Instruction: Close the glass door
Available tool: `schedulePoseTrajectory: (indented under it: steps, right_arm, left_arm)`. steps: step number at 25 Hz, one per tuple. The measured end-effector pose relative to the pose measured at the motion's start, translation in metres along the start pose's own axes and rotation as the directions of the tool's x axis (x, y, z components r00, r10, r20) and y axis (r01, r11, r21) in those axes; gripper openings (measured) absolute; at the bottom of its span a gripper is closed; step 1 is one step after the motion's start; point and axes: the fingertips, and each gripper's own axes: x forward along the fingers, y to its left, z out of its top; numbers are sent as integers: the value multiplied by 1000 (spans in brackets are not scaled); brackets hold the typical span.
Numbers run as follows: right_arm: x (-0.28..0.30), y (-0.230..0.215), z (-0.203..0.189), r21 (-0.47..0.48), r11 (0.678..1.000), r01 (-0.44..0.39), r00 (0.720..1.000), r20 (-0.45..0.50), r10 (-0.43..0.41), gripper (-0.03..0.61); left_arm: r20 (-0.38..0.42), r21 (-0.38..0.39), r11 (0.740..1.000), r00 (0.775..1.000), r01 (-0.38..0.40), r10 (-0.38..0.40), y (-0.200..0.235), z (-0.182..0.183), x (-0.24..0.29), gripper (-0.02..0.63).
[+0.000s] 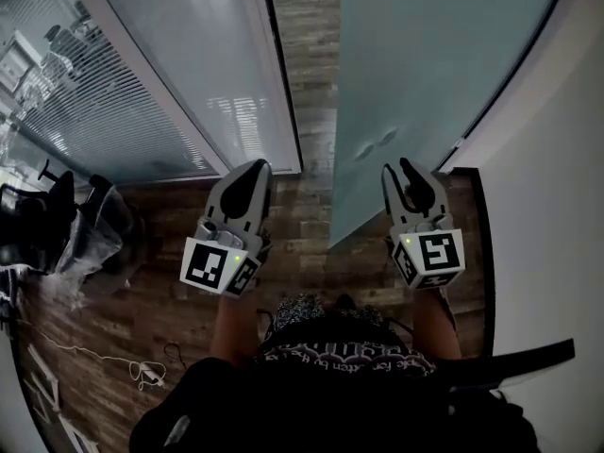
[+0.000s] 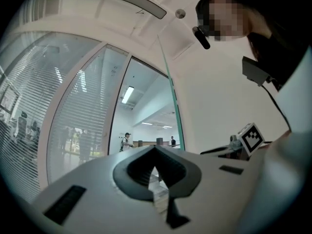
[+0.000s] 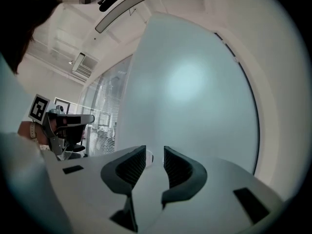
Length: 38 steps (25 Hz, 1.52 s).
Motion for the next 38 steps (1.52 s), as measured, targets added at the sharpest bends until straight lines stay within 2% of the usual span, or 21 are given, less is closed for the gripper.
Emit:
schedulePoseTrajectory:
  steps: [6, 12, 18, 21, 23, 30, 35, 38]
  right_arm:
    - [19, -9, -12, 5, 995, -99, 995, 10, 99, 97]
    - [33, -7, -26, 27, 986, -166, 986, -6, 166, 98]
    - [44, -7, -39, 38, 982, -182, 982, -50, 184, 114]
    - [53, -6, -42, 37, 982, -186, 980, -62, 188, 115]
    - [59, -6, -41, 27, 984, -175, 982, -72, 177, 115]
    - [69, -9, -43, 48, 989, -140, 987, -77, 144, 106]
    - [79, -5, -40, 53, 988, -144, 986, -83, 148, 106]
    - [90, -4, -39, 56, 990, -130, 987, -84, 134, 106]
  left_arm:
    - [-17, 46, 992, 993, -119, 119, -1, 0, -7, 2]
    - [-30, 89, 977, 980, -195, 199, -1, 4, -17, 0]
    - [-47, 111, 964, 968, -240, 246, 1, 4, -28, 2]
    - [-45, 87, 966, 967, -245, 249, -1, 4, -29, 2]
    - [-35, 68, 966, 967, -249, 252, -1, 7, -30, 2]
    - [-44, 101, 952, 955, -288, 294, 4, 6, -38, 2]
    - [-42, 71, 949, 950, -306, 310, 14, 6, -48, 2]
    - [-45, 91, 943, 944, -321, 326, 20, 8, -50, 2]
